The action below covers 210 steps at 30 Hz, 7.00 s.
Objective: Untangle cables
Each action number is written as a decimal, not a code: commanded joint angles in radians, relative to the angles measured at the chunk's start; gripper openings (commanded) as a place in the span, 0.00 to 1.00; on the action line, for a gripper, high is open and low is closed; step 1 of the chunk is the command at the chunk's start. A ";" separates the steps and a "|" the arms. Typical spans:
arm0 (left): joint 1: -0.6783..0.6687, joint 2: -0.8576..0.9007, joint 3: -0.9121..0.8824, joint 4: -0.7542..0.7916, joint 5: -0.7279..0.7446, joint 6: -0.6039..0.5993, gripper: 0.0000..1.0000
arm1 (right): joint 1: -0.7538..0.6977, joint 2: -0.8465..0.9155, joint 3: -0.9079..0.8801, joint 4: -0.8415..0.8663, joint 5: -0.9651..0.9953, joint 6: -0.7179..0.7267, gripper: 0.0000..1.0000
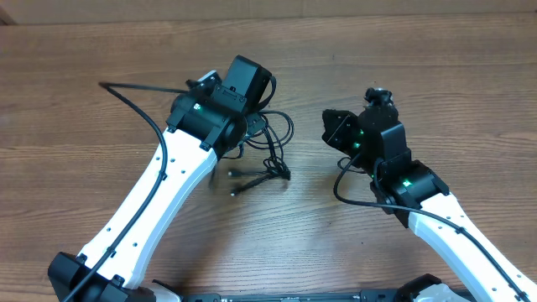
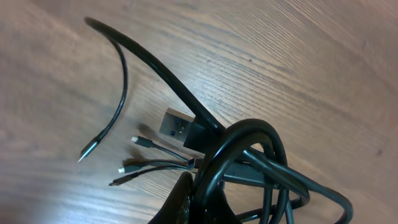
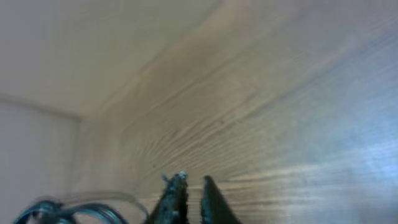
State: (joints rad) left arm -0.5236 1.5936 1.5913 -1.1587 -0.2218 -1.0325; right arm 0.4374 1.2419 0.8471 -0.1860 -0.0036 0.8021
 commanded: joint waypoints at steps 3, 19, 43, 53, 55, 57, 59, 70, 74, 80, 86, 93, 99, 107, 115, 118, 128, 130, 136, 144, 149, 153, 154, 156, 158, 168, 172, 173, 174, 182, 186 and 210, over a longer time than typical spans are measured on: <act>0.001 -0.011 0.014 0.031 -0.017 0.438 0.04 | -0.001 0.000 0.016 0.069 -0.246 -0.434 0.18; -0.003 -0.011 0.014 0.123 0.214 0.592 0.04 | 0.001 0.000 0.016 0.123 -0.630 -0.733 0.24; -0.060 -0.011 0.014 0.142 0.216 0.636 0.04 | 0.001 0.017 0.016 0.109 -0.501 -0.733 0.04; -0.060 -0.011 0.014 0.142 0.216 0.637 0.04 | 0.001 0.017 0.016 0.073 -0.457 -0.725 0.18; -0.060 -0.011 0.014 0.142 0.215 0.645 0.04 | 0.001 0.017 0.016 0.076 -0.457 -0.726 0.40; -0.060 -0.011 0.014 0.140 0.191 0.697 0.04 | 0.001 0.017 0.016 0.086 -0.461 -0.725 0.47; -0.060 -0.011 0.014 0.135 0.158 0.719 0.04 | 0.001 0.017 0.016 0.095 -0.461 -0.726 0.48; -0.060 -0.011 0.014 0.132 0.245 0.872 0.04 | 0.001 0.017 0.016 0.098 -0.442 -0.969 0.43; -0.060 -0.011 0.014 0.134 0.268 0.878 0.04 | 0.001 0.017 0.016 0.089 -0.414 -0.969 0.21; -0.060 -0.011 0.014 0.141 0.351 0.940 0.04 | 0.001 0.017 0.016 0.054 -0.390 -0.969 0.19; -0.060 -0.011 0.014 0.142 0.352 0.940 0.04 | 0.001 0.017 0.016 0.052 -0.390 -0.969 0.04; -0.059 -0.011 0.014 0.151 0.324 0.902 0.04 | 0.001 0.017 0.016 0.038 -0.401 -0.908 0.04; -0.058 -0.011 0.014 0.160 0.071 0.641 0.04 | 0.001 0.017 0.016 0.026 -0.552 -0.901 0.04; -0.058 -0.011 0.014 0.161 -0.108 0.404 0.04 | 0.001 0.016 0.016 0.027 -0.684 -0.904 0.04; -0.058 -0.011 0.014 0.151 -0.189 0.284 0.04 | 0.001 0.008 0.016 0.027 -0.682 -0.900 0.04; -0.057 -0.011 0.014 0.117 -0.251 0.186 0.04 | 0.001 0.008 0.016 0.027 -0.618 -0.850 0.04; -0.047 -0.011 0.014 0.039 -0.286 -0.070 0.05 | 0.000 0.009 0.016 0.042 -0.283 -0.554 0.04; -0.042 -0.011 0.014 0.029 -0.285 -0.098 0.04 | 0.000 0.009 0.016 0.035 -0.200 -0.457 0.04; -0.040 -0.011 0.014 0.028 -0.282 -0.098 0.04 | 0.000 0.009 0.016 -0.020 -0.074 -0.277 0.04; -0.040 -0.011 0.014 0.019 -0.275 -0.106 0.04 | 0.000 0.010 0.016 -0.187 0.047 -0.036 0.04; -0.040 -0.011 0.014 0.018 -0.275 0.043 0.04 | 0.000 0.010 0.016 -0.148 0.017 -0.191 0.04; -0.040 -0.011 0.014 0.030 -0.263 0.332 0.04 | 0.000 0.010 0.016 -0.076 -0.077 -0.385 0.10; -0.040 -0.011 0.014 0.041 -0.227 0.451 0.04 | 0.000 0.010 0.016 -0.054 -0.116 -0.449 0.12; -0.040 -0.011 0.014 0.056 -0.157 0.612 0.04 | 0.000 0.010 0.016 -0.021 -0.191 -0.554 0.15; -0.040 -0.011 0.014 0.064 -0.004 0.870 0.04 | 0.000 0.010 0.016 0.024 -0.307 -0.692 0.18; -0.040 -0.011 0.014 0.079 0.346 1.167 0.04 | 0.000 0.010 0.016 0.071 -0.436 -0.785 0.38; -0.040 -0.011 0.014 0.090 0.346 1.167 0.04 | 0.000 0.010 0.016 0.060 -0.436 -0.785 0.38; -0.040 -0.011 0.014 0.090 0.346 1.167 0.04 | 0.000 0.010 0.016 0.056 -0.436 -0.785 0.39; -0.040 -0.011 0.014 0.090 0.346 1.165 0.04 | 0.000 0.010 0.016 0.049 -0.436 -0.785 0.39; -0.040 -0.011 0.014 0.113 0.345 1.129 0.04 | 0.000 0.011 0.016 -0.020 -0.444 -0.811 0.39; -0.040 -0.011 0.014 0.124 0.342 1.129 0.04 | 0.000 0.011 0.016 -0.060 -0.443 -0.812 0.38; -0.028 -0.011 0.014 0.139 0.150 0.891 0.04 | 0.000 0.012 0.016 -0.280 -0.399 -0.837 0.08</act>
State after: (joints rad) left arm -0.5667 1.5936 1.5913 -1.0382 0.0055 -0.0166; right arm 0.4385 1.2560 0.8482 -0.4515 -0.4110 -0.0296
